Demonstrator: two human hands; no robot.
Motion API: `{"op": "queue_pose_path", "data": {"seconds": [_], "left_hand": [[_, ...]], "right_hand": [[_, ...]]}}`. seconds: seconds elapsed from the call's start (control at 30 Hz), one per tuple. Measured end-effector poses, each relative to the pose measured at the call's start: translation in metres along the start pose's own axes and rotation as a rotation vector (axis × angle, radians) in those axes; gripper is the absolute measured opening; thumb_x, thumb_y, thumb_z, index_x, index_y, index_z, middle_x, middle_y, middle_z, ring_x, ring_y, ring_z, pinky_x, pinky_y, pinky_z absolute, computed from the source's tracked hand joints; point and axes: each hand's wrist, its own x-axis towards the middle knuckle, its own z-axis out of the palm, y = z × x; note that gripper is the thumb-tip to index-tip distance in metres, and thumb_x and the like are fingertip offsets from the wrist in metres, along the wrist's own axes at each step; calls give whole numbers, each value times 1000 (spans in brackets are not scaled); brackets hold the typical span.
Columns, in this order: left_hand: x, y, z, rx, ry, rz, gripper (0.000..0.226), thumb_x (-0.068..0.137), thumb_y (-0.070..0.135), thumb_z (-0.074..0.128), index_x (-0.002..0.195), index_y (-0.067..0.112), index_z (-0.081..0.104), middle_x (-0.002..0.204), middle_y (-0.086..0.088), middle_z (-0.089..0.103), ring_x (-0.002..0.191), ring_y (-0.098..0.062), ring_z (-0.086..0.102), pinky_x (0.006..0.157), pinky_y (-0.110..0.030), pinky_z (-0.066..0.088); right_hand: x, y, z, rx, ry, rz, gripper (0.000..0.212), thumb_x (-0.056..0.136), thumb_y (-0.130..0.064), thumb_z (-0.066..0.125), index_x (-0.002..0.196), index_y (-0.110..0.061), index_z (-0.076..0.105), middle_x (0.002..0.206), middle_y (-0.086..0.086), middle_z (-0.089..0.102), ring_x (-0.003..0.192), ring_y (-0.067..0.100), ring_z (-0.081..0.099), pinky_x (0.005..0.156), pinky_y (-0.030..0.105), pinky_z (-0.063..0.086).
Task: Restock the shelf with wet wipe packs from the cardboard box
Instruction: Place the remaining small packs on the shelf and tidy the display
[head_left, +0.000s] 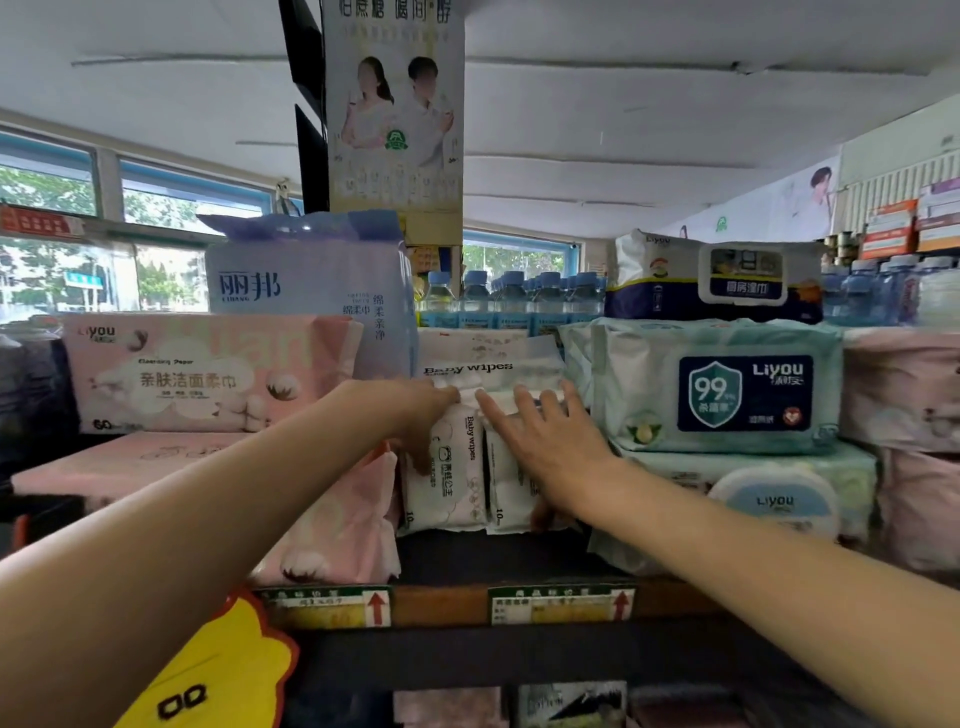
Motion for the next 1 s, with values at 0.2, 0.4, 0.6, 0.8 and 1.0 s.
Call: {"op": "queue_pose_path", "data": {"seconds": [0.2, 0.4, 0.6, 0.8, 1.0], "left_hand": [[3, 25, -9, -94, 242, 136, 71, 76, 51, 66, 133, 19, 38, 139, -3, 40, 129, -25, 36, 106, -43, 29], [16, 26, -18, -241, 322, 171, 23, 87, 31, 62, 102, 15, 59, 111, -2, 63, 92, -14, 54, 76, -25, 41], [17, 26, -23, -243, 264, 177, 31, 86, 30, 62, 113, 15, 56, 118, -3, 61, 105, -16, 56, 88, -28, 46], [-7, -9, -31, -198, -84, -20, 77, 75, 18, 74, 138, 13, 29, 137, -9, 45, 122, -28, 47, 103, -39, 43], [-10, -6, -22, 18, -57, -37, 70, 78, 19, 73, 134, 11, 32, 138, -10, 46, 124, -25, 46, 99, -31, 38]], "right_hand": [[-5, 10, -9, -234, 42, -77, 94, 90, -38, 51, 145, -7, -18, 154, 25, -4, 140, 40, 19, 116, 53, -2], [-9, 7, 6, -311, 75, 8, 62, 101, -26, 22, 145, 1, -12, 152, 32, 0, 140, 44, 17, 108, 58, -13], [-6, 10, 3, -214, 2, 26, 79, 95, -30, 43, 145, 1, -9, 153, 29, 4, 141, 41, 18, 108, 61, -12], [7, 10, -23, 108, 3, -93, 121, 71, -50, 72, 146, -1, -9, 154, 22, 7, 142, 37, 13, 116, 50, 3], [25, -9, -15, 185, -13, -131, 117, 71, -50, 71, 147, -9, -7, 153, 20, 13, 142, 34, 17, 114, 55, 0]]}}
